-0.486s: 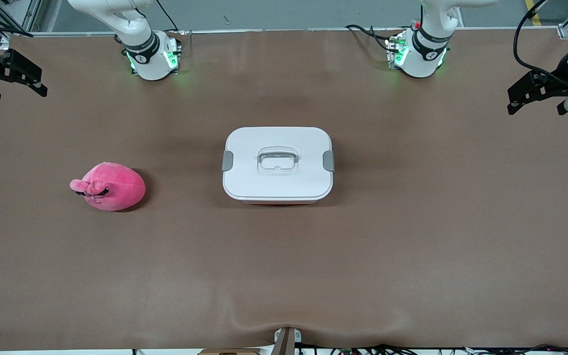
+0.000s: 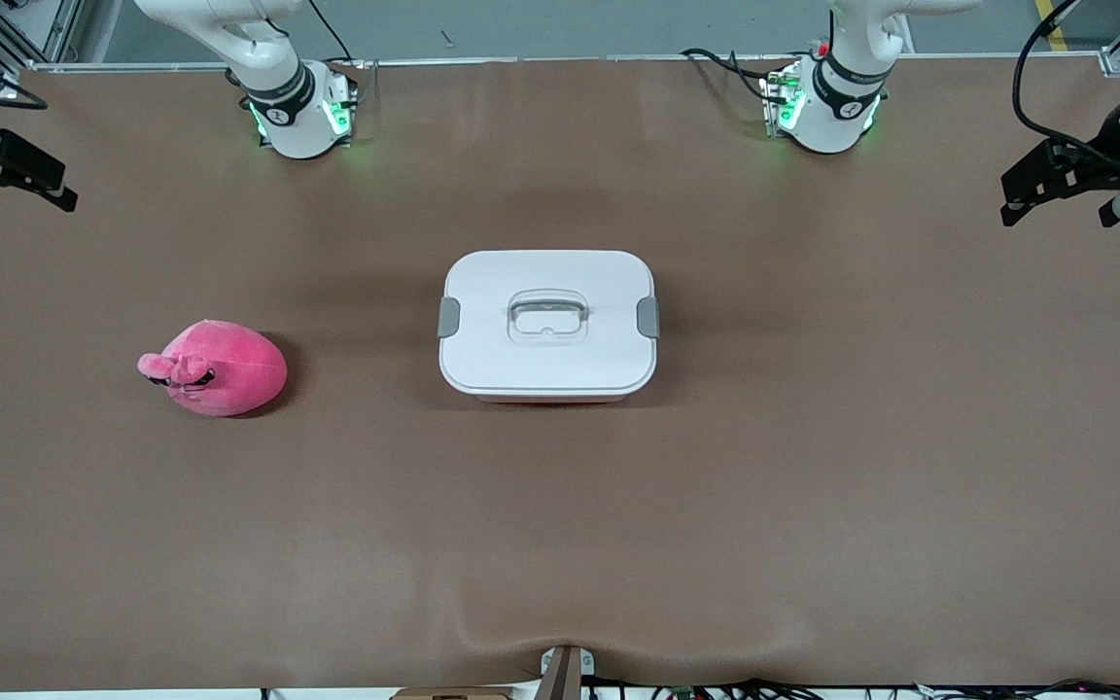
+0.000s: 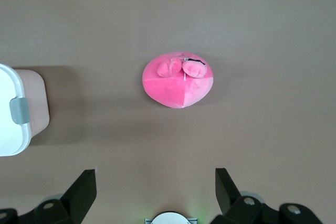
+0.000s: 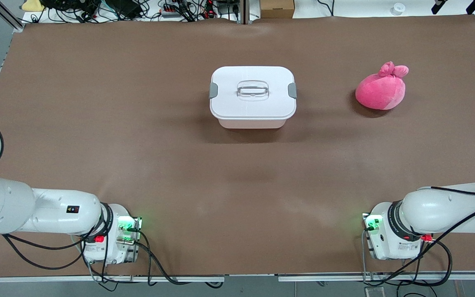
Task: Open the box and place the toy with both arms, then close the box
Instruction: 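Move the left gripper toward the box lid while the right gripper reaches the toy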
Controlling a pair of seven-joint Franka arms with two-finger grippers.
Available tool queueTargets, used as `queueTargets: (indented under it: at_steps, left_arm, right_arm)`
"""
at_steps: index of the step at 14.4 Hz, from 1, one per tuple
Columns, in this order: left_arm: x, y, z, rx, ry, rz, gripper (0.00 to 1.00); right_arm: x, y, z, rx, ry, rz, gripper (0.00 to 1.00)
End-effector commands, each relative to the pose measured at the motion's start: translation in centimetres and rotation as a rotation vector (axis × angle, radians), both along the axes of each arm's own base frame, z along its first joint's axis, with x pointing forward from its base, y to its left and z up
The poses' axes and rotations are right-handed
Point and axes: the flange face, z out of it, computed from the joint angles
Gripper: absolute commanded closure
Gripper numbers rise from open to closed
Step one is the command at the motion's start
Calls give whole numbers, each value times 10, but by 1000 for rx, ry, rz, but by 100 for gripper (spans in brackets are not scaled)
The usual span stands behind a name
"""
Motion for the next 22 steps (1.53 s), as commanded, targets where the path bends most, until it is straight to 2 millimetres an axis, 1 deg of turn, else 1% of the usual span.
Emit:
queueTargets:
  at_steps: [1, 3, 4, 5, 6, 7, 8, 10, 11, 12, 14, 16, 17, 19, 20, 22]
  left_arm:
    - [7, -14, -6, 2, 12, -22, 0]
    - [14, -41, -23, 0, 43, -58, 0]
    - [15, -50, -29, 2, 52, -46, 0]
    - [17, -66, -38, 3, 65, -29, 0]
    - [20, -75, -46, 5, 80, -23, 0]
    - [20, -85, -51, 5, 87, -32, 0]
    - [18, -102, -54, 10, 88, -28, 0]
    - [20, -126, -72, 23, 104, 70, 0]
    - [20, -145, -81, 24, 109, 99, 0]
    - [20, -163, -90, 21, 104, 145, 0]
    - [21, -198, -111, 11, 107, 240, 0]
    - [18, -233, -133, 7, 111, 323, 0]
    - [15, -250, -142, 9, 110, 365, 0]
    - [8, -282, -159, 2, 105, 447, 0]
    - [7, -293, -165, -6, 98, 491, 0]
    - [4, -317, -179, -27, 85, 576, 0]
  right_arm:
    - [1, -9, -1, -3, 11, -40, 0]
    - [1, -7, -2, -3, 14, -40, 0]
    - [3, -5, -5, 0, 14, -35, 0]
    - [6, -1, -7, 5, 12, -26, 0]
    - [14, 3, -15, 3, 18, -19, 0]
    - [21, 8, -19, 2, 3, -10, 0]
    - [26, 12, -26, 1, 4, -3, 0]
    - [38, 13, -42, -1, 18, 4, 0]
    - [45, 14, -53, -2, 23, 12, 0]
    - [50, 12, -59, -2, 22, 20, 0]
    - [64, 19, -83, -5, 31, 41, 0]
    - [67, 23, -105, -5, 25, 60, 0]
    - [71, 26, -121, -4, 23, 89, 0]
    - [81, 24, -156, -4, 24, 111, 0]
    - [84, 25, -166, -5, 18, 114, 0]
    - [90, 25, -191, -5, 24, 114, 0]
